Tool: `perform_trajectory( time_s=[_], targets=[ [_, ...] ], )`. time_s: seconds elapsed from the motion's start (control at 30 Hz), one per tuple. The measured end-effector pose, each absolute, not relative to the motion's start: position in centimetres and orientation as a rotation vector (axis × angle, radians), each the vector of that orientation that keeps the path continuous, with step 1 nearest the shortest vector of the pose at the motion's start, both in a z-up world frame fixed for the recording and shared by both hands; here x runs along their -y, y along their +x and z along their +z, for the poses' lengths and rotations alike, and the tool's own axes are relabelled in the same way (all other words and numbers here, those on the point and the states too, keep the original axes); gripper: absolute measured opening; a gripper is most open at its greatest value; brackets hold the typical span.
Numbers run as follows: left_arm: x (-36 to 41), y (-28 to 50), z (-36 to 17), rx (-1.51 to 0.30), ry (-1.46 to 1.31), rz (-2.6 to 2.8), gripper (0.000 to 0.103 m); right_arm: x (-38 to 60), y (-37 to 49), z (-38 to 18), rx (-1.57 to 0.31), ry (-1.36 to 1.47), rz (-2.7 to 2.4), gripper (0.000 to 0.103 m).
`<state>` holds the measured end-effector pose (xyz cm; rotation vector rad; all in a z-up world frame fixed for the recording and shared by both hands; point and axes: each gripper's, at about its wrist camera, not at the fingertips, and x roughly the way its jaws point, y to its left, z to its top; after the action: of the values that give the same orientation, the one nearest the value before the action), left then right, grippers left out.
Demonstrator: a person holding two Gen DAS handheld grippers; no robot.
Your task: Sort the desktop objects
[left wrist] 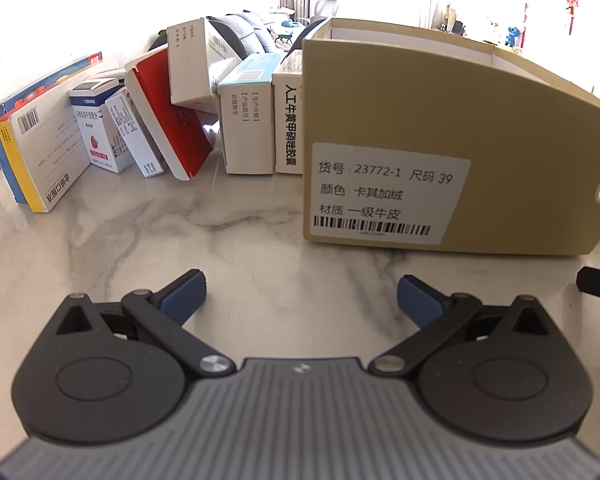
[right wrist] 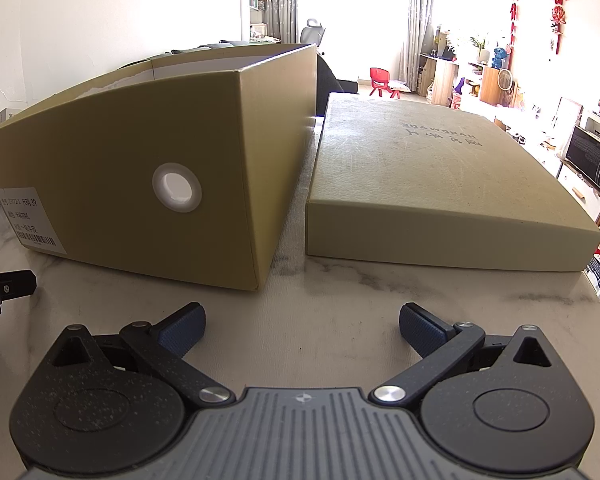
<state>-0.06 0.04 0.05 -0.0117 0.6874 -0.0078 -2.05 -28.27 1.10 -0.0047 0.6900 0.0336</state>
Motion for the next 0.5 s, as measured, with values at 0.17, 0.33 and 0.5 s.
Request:
perform_trajectory(
  time_s=[0.17,0.33,0.5],
  targets=[
    [-0.06,-0.1,0.04,-0.687,-0.01,-0.01,0.103,28.18,-1.89,1.11,-0.69,-0.004,0.034,0.103],
    [-0.08,-0.1,-0.01,-0.687,-0.009,-0.01,0.103,28.27,-1.72,1.29,-0.689,0.002,0.036,0.103],
    [-0.11,-0.07,-0.02,-0.688,-0.008,-0.01,0.103,28.28,-1.6,1.11,-0.694,-0.002,0.036,0.103]
  ],
)
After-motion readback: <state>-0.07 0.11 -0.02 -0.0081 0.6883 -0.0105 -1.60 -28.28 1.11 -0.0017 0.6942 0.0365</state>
